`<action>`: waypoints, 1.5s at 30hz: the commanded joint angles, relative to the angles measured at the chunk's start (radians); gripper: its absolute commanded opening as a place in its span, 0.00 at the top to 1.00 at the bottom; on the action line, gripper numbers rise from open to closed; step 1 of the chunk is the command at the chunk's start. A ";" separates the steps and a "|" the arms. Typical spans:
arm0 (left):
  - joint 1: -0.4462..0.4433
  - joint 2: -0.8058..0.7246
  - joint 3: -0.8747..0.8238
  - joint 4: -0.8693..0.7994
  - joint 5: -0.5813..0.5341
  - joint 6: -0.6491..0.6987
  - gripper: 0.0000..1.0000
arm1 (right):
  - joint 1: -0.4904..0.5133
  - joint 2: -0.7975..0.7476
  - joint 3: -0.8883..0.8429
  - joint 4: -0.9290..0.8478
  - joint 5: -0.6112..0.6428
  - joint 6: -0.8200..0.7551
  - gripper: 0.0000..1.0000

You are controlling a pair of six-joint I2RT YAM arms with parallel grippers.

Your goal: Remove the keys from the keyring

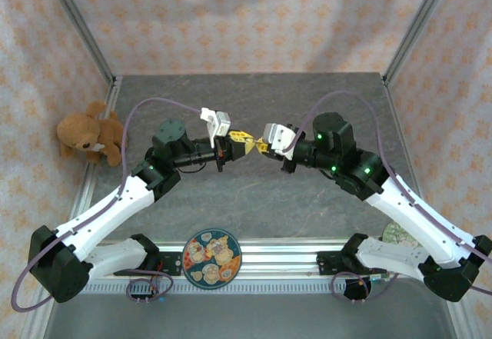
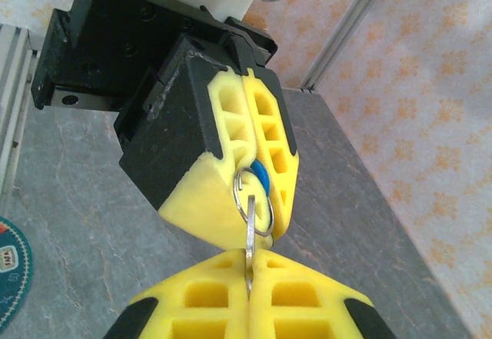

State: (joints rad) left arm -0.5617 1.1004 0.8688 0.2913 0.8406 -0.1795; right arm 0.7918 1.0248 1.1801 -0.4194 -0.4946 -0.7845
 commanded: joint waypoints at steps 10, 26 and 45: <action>0.096 0.007 0.047 0.012 -0.172 -0.040 1.00 | 0.172 0.051 0.135 -0.314 -0.033 -0.158 1.00; 0.115 0.026 0.067 -0.001 -0.104 -0.058 1.00 | 0.275 0.125 0.233 -0.446 -0.084 -0.193 1.00; 0.115 0.033 0.090 -0.047 -0.049 -0.048 1.00 | 0.404 0.211 0.276 -0.440 -0.032 -0.242 1.00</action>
State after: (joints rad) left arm -0.4904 1.0973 0.8894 0.1577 1.0267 -0.1829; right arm 1.0515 1.1984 1.4601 -0.7452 -0.1143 -0.9596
